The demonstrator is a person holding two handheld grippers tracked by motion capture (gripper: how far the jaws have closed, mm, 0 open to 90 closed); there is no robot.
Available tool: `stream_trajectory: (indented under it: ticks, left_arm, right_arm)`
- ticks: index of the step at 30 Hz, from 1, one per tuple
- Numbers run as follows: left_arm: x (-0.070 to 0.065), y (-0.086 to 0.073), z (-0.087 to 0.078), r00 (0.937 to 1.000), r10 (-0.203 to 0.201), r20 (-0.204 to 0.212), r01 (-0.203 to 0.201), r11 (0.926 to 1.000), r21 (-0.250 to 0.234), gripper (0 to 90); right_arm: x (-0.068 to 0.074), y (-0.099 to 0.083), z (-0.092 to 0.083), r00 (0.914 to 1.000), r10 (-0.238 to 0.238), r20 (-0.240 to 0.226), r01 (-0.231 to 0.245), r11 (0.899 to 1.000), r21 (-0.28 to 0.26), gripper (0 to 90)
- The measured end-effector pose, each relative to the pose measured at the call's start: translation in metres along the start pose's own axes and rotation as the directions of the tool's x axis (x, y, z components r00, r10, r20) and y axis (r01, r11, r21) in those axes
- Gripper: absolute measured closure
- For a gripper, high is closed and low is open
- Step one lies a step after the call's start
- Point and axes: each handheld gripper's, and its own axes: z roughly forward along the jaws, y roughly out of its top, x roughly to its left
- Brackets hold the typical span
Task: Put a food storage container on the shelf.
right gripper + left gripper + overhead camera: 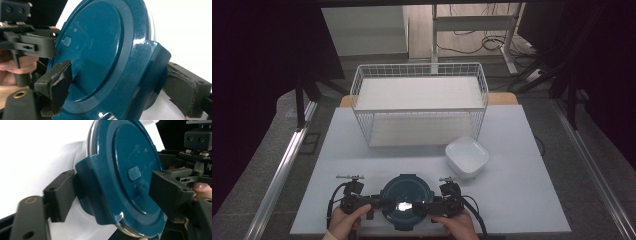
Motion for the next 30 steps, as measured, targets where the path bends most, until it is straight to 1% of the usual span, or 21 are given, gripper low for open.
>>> stream_trajectory:
  ticks: [1, 2, 5, 6, 7, 8, 10, 11, 13, 14, 16, 19, 24, 27, 30]
  left_arm:
    - [0.001, -0.001, 0.001, 1.0, -0.007, 0.006, 0.007, 1.0, 0.001, 24.3]
    - [0.002, -0.002, 0.003, 0.9996, -0.024, 0.014, 0.024, 0.9997, -0.004, 25.5]
    - [0.002, -0.003, 0.004, 0.9991, -0.035, 0.022, 0.035, 0.9994, -0.005, 26.3]
    - [0.003, -0.003, 0.004, 0.9988, -0.043, 0.024, 0.043, 0.999, -0.012, 26.5]
    - [0.003, -0.003, 0.004, 0.9988, -0.043, 0.024, 0.043, 0.999, -0.012, 26.7]
    - [0.003, -0.004, 0.004, 0.9987, -0.045, 0.022, 0.046, 0.9989, -0.014, 26.8]
    - [0.002, -0.004, 0.004, 0.9981, -0.058, 0.019, 0.058, 0.9981, -0.022, 27.6]
    - [0.002, -0.004, 0.004, 0.9981, -0.058, 0.019, 0.058, 0.9981, -0.022, 28.2]
    - [0.003, -0.004, 0.003, 0.9967, -0.079, 0.019, 0.079, 0.9963, -0.032, 29.1]
    - [0.003, -0.005, 0.002, 0.9953, -0.095, 0.021, 0.096, 0.9946, -0.041, 30.6]
    - [0.002, -0.005, 0.001, 0.9946, -0.102, 0.02, 0.103, 0.9936, -0.047, 31.8]
    - [0.0, -0.005, 0.001, 0.9951, -0.098, 0.011, 0.099, 0.9939, -0.05, 32.5]
    - [-0.003, -0.005, -0.002, 0.9942, -0.108, 0.005, 0.108, 0.9921, -0.064, 35.2]
    - [-0.005, -0.006, -0.006, 0.9937, -0.112, 0.009, 0.112, 0.9895, -0.091, 38.2]
    - [-0.007, -0.005, -0.006, 0.995, -0.1, 0.006, 0.1, 0.9906, -0.094, 39.4]
  right_arm:
    - [-0.001, 0.0, 0.0, 0.9999, 0.01, -0.008, -0.01, 1.0, -0.001, 14.0]
    - [-0.001, -0.001, 0.001, 0.9994, 0.028, -0.02, -0.028, 1.0, -0.004, 14.5]
    - [-0.002, -0.001, 0.002, 0.999, 0.04, -0.022, -0.04, 0.999, -0.01, 14.9]
    - [-0.003, -0.002, 0.002, 0.9979, 0.059, -0.025, -0.059, 0.998, -0.015, 15.6]
    - [-0.003, -0.002, 0.002, 0.9979, 0.059, -0.025, -0.059, 0.998, -0.015, 15.6]
    - [-0.004, -0.002, 0.001, 0.997, 0.074, -0.024, -0.075, 0.997, -0.022, 18.0]
    - [-0.004, -0.002, -0.003, 0.9964, 0.081, -0.022, -0.082, 0.996, -0.045, 23.7]
    - [-0.005, -0.002, -0.005, 0.9965, 0.082, -0.018, -0.083, 0.995, -0.056, 27.0]
    - [-0.005, -0.001, -0.007, 0.996, 0.087, -0.02, -0.089, 0.994, -0.062, 28.1]
    - [-0.008, -0.002, -0.008, 0.9937, 0.107, -0.031, -0.109, 0.991, -0.075, 30.2]
    - [-0.009, -0.003, -0.009, 0.9918, 0.122, -0.039, -0.124, 0.989, -0.083, 31.8]
    - [-0.01, -0.003, -0.01, 0.9901, 0.133, -0.043, -0.137, 0.987, -0.089, 33.2]
    - [-0.009, -0.003, -0.012, 0.9904, 0.131, -0.045, -0.134, 0.987, -0.091, 34.3]
    - [-0.009, -0.002, -0.015, 0.9896, 0.134, -0.053, -0.139, 0.985, -0.106, 36.8]
    - [-0.008, -0.001, -0.018, 0.9911, 0.122, -0.053, -0.128, 0.985, -0.114, 37.7]
